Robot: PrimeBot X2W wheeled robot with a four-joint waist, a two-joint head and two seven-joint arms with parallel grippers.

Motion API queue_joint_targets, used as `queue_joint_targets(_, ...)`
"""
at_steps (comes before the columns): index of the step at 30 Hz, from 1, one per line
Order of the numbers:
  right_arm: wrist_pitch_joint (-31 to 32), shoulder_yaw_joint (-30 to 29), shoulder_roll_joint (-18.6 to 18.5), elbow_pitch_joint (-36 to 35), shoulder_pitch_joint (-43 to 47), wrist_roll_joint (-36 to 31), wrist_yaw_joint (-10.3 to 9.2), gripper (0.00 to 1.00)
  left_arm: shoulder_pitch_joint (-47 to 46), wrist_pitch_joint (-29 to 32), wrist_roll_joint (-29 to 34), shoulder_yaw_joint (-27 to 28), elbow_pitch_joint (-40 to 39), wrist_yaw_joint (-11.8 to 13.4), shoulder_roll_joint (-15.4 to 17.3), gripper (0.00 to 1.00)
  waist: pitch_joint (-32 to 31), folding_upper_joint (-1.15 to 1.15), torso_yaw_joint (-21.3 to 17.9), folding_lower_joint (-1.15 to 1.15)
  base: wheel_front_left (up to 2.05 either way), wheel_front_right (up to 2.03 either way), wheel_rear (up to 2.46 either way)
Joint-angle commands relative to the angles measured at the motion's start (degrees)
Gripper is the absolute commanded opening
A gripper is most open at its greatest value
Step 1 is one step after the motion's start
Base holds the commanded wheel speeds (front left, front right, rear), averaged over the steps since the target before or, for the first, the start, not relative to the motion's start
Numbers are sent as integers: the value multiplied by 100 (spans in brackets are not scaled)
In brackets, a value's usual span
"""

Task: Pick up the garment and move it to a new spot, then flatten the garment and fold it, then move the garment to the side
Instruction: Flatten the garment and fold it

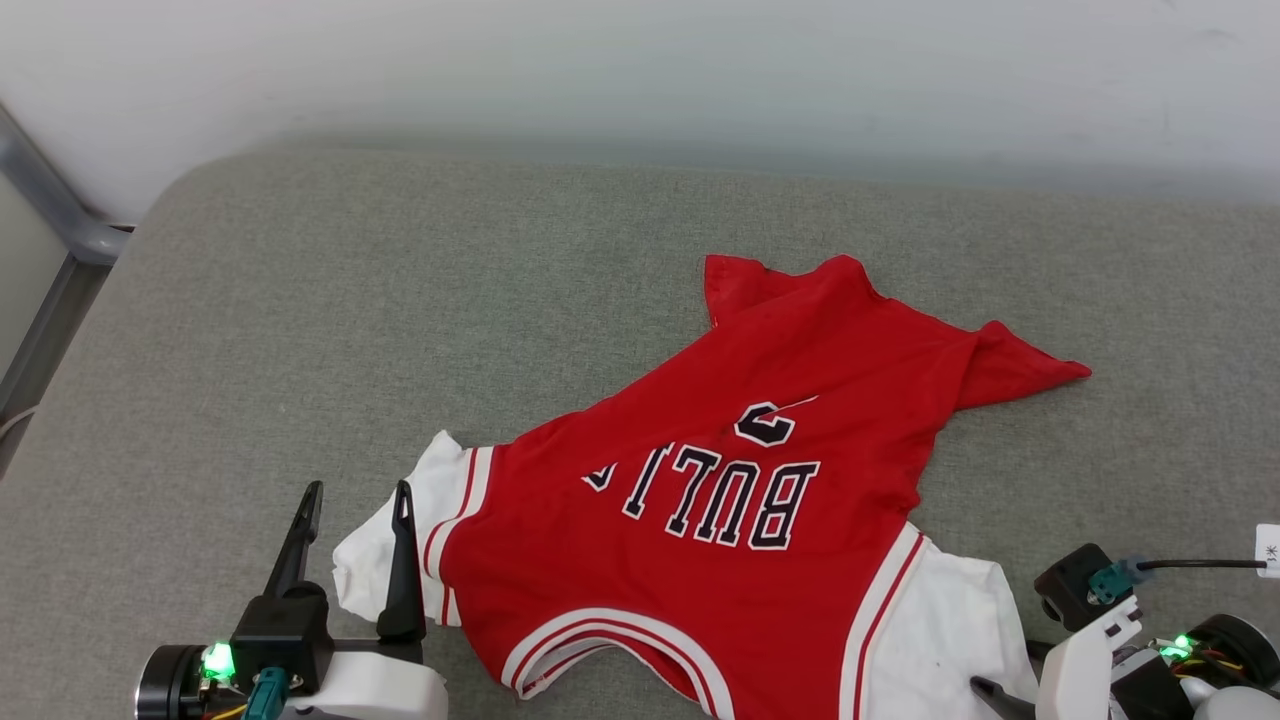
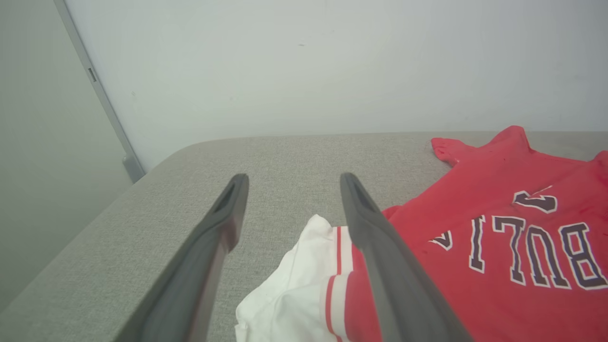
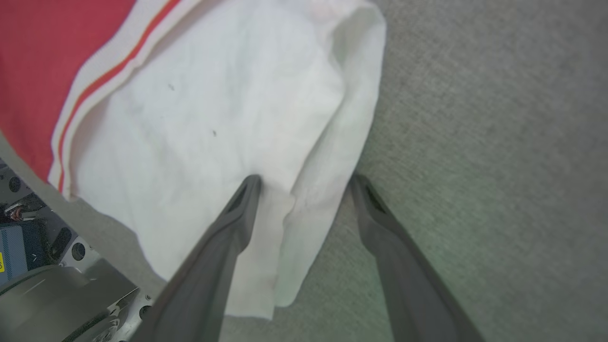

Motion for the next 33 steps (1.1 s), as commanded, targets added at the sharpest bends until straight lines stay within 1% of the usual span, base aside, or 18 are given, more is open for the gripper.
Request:
queue_joint_targets(1,-67,299,234,307,26,137,0,100,-28,-14,61,40,28,-50,-55,100,8,0,6,0,0,0,0)
queue_joint_targets(4,-377,508,345,546,-74,265,8,100,14,-14,107,107,64,-98,-98,100,-21,0,-14,0,0,0,0)
queue_joint_targets(5,-504,541,340,609,-124,292,8,47,36,-14,111,133,73,-111,-112,100,-36,0,-27,0,0,0,0)
queue_joint_targets(6,-649,530,318,670,-186,311,7,3,48,-14,130,162,86,-134,-127,100,-54,0,-40,0,0,0,0)
queue_joint_targets(7,-752,535,268,719,-253,324,6,0,62,-14,148,179,97,-148,-143,100,-76,0,-49,0,0,0,0)
queue_joint_targets(10,-1075,384,76,800,-405,386,-3,0,96,-14,180,232,131,-194,-179,100,-141,0,-82,0,0,0,0)
queue_joint_targets(11,-1075,384,76,800,-405,386,-3,0,96,-14,180,232,131,-194,-179,100,-141,0,-82,0,0,0,0)
queue_joint_targets(14,-1297,54,-186,845,-541,470,-6,0,122,-14,203,283,151,-247,-220,100,-186,0,-106,0,0,0,0)
queue_joint_targets(19,-1395,-487,-554,1000,-449,626,-5,0,172,-14,242,387,189,-316,-261,100,-214,0,-132,0,0,0,0)
queue_joint_targets(23,-1400,-920,-808,1339,-314,689,-5,0,171,-14,275,453,226,-374,-296,100,-195,0,-149,0,0,0,0)
queue_joint_targets(25,-1410,-1082,-815,1557,-267,733,-5,0,161,-14,294,482,257,-401,-316,100,-183,0,-157,0,0,0,0)
queue_joint_targets(30,-1490,-1240,-606,1999,-189,814,-4,0,125,-14,315,530,365,-494,-368,100,-199,0,-151,0,0,0,0)
queue_joint_targets(31,-1567,-1278,-553,2063,-188,796,-4,35,113,-14,315,542,390,-519,-373,100,-209,0,-147,0,0,0,0)
queue_joint_targets(32,-1664,-1298,-505,2095,-193,760,-4,100,93,-14,308,560,412,-545,-367,100,-224,0,-146,0,0,0,0)
queue_joint_targets(33,-1786,-1338,-462,2120,-219,711,-4,100,71,-14,304,573,433,-578,-351,100,-245,0,-145,0,0,0,0)
